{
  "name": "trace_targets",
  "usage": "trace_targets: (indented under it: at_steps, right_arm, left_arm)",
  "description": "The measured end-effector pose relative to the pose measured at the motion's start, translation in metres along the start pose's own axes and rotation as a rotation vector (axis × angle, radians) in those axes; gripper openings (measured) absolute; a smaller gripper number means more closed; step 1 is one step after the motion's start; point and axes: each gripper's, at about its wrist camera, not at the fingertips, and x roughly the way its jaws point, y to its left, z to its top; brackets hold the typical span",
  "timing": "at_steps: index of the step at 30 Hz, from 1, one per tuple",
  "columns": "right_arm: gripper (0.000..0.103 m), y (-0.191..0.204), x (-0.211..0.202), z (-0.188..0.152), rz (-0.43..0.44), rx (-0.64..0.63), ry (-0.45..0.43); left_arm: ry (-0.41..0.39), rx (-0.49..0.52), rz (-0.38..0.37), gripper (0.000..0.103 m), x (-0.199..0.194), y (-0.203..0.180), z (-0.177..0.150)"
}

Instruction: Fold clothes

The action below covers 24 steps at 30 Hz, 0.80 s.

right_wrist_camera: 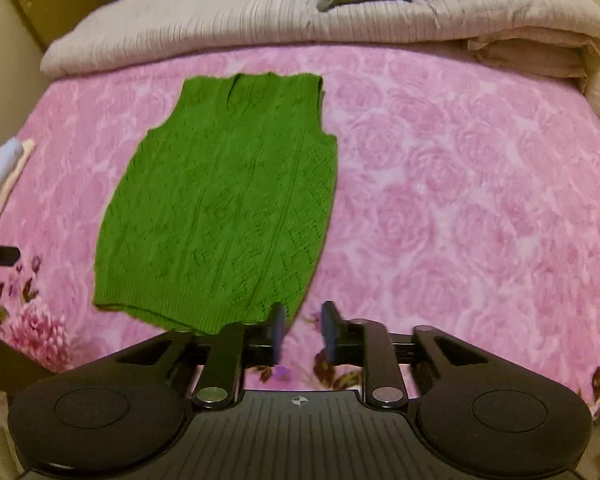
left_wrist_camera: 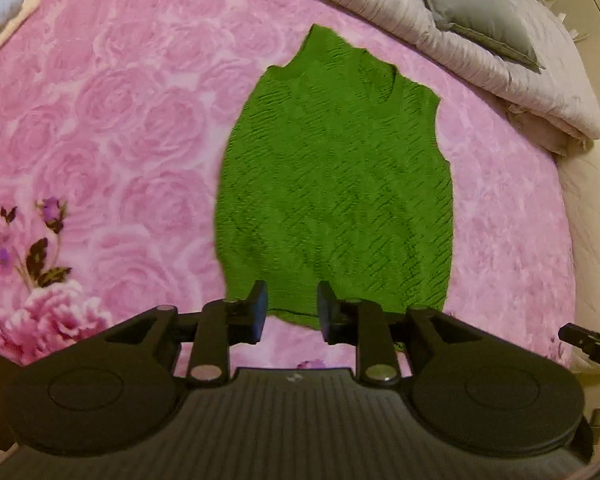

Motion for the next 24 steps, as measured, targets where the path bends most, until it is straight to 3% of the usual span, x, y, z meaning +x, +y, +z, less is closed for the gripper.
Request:
trace_targets:
  at_steps: [3,6,9,13,17,19,24]
  right_arm:
    - [0.043,-0.014,-0.001,-0.01,0.064,0.045,0.016]
    - [0.045,-0.028,0.016,-0.029,0.141,0.113,0.083]
    - [0.046,-0.039,0.032,-0.041,0.177,0.184,0.142]
    - [0.047,-0.042,0.038,-0.052,0.194,0.222,0.137]
    - [0.047,-0.024,0.048,-0.059,0.152,0.146,0.109]
    - [0.047,-0.021,0.062,-0.066,0.153,0.197,0.103]
    - [0.048,-0.02,0.102,-0.084,0.157,0.401,0.103]
  left_arm:
    - [-0.028,-0.009,0.017,0.026,0.005,-0.012,-0.02]
    - [-0.035,-0.05,0.042,0.026,0.006,-0.012,-0.043]
    - [-0.024,-0.101,0.062,0.026,0.007,-0.002,-0.065]
    - [-0.014,-0.097,0.078,0.027,0.011,0.007,-0.077]
    - [0.001,0.003,0.082,0.03,0.03,0.008,-0.07]
    - [0.002,0.023,0.06,0.03,0.045,0.013,-0.063]
    - [0.029,-0.098,-0.064,0.03,0.092,0.053,-0.037]
